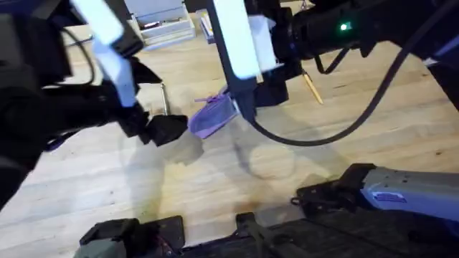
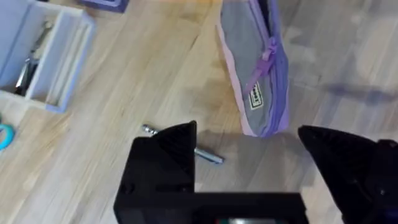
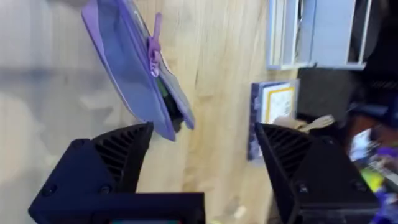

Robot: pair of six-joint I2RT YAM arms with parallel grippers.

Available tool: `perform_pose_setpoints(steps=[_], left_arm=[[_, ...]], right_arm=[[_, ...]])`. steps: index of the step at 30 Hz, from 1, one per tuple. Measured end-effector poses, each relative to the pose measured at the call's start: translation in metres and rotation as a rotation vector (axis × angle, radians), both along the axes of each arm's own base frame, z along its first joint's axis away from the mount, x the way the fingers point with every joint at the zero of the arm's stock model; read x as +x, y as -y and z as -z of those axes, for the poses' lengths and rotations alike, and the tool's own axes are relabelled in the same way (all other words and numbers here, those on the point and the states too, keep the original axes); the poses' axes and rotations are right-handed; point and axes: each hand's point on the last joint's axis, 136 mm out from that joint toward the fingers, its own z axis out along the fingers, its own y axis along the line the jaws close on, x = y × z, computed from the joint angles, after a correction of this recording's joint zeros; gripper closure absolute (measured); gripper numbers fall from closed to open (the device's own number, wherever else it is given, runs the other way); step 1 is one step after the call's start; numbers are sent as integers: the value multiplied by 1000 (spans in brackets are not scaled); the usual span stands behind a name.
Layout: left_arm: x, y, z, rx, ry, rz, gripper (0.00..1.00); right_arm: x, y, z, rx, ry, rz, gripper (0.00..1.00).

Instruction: Unzip the bag, pick up the pens from the table one at a time and place them inside, then zip the bag closed.

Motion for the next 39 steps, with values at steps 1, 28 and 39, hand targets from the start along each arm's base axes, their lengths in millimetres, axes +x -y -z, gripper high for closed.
perform_pose_setpoints(steps=[1,28,39], left_arm=[[-1,-4,-3,0,8,-13,7],[-9,-19,-25,-2,85,-69,7],[-9,-19,-25,-2,85,-69,7]], right_arm=[[0,0,0,-14,13,-23,3],[4,-8,67,-184,-129,-189,968],[14,-16,83,-181,-145,-210,968]])
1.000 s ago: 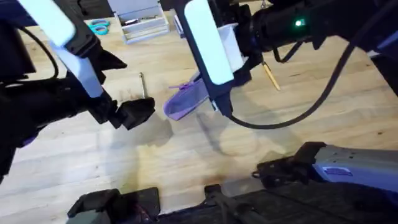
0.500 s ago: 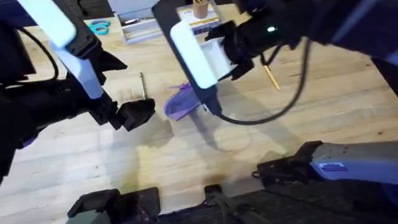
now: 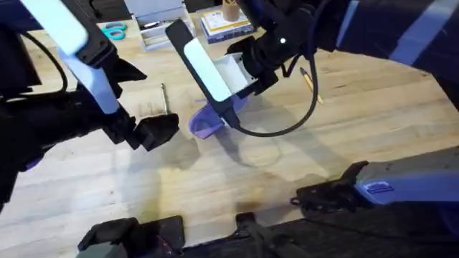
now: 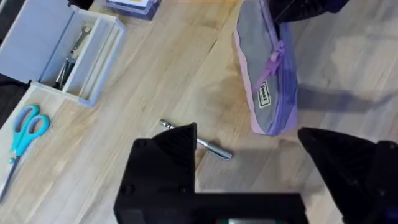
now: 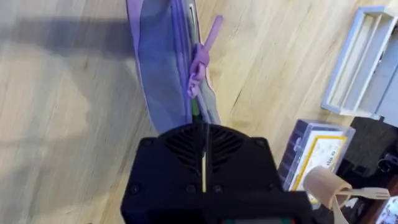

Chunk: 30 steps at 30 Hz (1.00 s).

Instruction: Unzip the bag, pick up the pens from the table one at a time and place them inside, then zip the bag closed.

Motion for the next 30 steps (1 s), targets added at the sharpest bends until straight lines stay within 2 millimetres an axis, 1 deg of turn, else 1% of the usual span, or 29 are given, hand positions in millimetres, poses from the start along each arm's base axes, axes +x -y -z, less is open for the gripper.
perform_pose_setpoints(steps=[7,15,22,27,28,30], left_arm=[[0,0,0,0,0,0,7],[0,0,0,0,0,0,6],[0,0,0,0,0,0,6],[0,0,0,0,0,0,7],[0,0,0,0,0,0,7],[0,0,0,0,0,0,7]], right_arm=[[5,0,19,-21,-43,4,968],[15,-3,33,-18,-54,7,968],[14,-11,53,2,-124,-10,968],[13,-12,56,10,-141,-13,968],[13,-12,56,11,-141,-13,959],[13,-12,56,14,-144,-16,872]])
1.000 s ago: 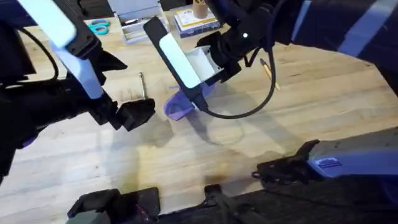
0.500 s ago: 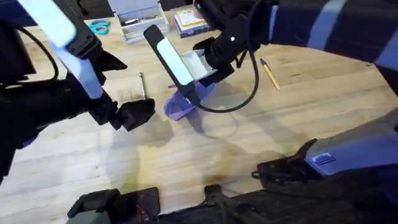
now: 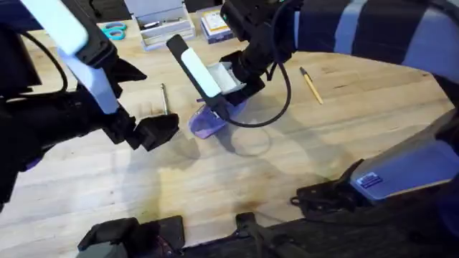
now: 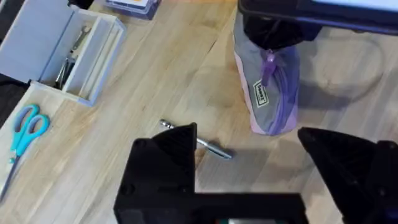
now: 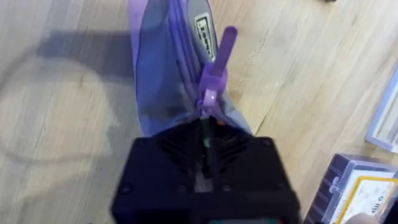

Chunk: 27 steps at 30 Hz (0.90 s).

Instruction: Unzip the bag, pick up the pens from the table one at a time and place them inside, then zip the bag closed.

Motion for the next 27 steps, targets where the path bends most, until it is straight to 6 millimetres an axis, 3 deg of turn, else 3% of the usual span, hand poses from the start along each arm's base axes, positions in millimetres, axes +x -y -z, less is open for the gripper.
perform_pose_setpoints(steps=[2,6,7,27], left_arm=[[0,0,0,0,0,0,7],[-1,0,1,0,-6,0,8],[-1,0,1,0,-7,0,8],[-2,0,2,0,-13,0,7]], right_arm=[[-1,0,0,-1,-4,-2,677],[0,-1,-1,4,0,-3,117],[1,-1,-3,7,5,-7,32],[2,0,-5,2,13,-3,4]])
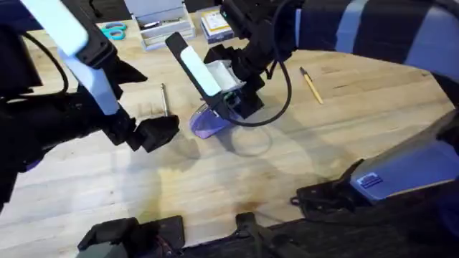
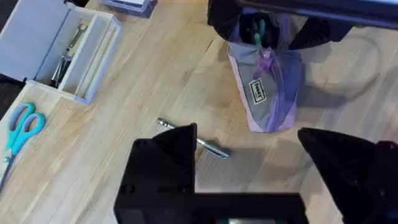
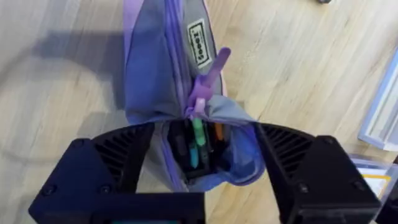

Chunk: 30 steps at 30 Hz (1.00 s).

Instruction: Unzip the bag, pick up the pens from the table one at a time and place them inside, then zip the bag closed.

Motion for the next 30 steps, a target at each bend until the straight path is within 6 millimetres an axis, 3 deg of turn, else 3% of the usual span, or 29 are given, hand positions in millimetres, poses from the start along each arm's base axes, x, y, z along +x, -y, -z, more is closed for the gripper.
perform_pose_setpoints(steps=[4,10,15,25,30], left_arm=[[0,0,0,0,0,0,7],[0,0,0,0,0,0,8],[0,0,0,0,0,0,7],[0,0,0,0,0,0,7],[0,0,0,0,0,0,7]], right_arm=[[-4,3,-16,12,17,24,4],[-5,9,-69,109,104,121,4],[6,38,-101,189,125,329,3],[35,123,-110,341,-25,973,5],[33,161,-104,379,-121,1241,4]])
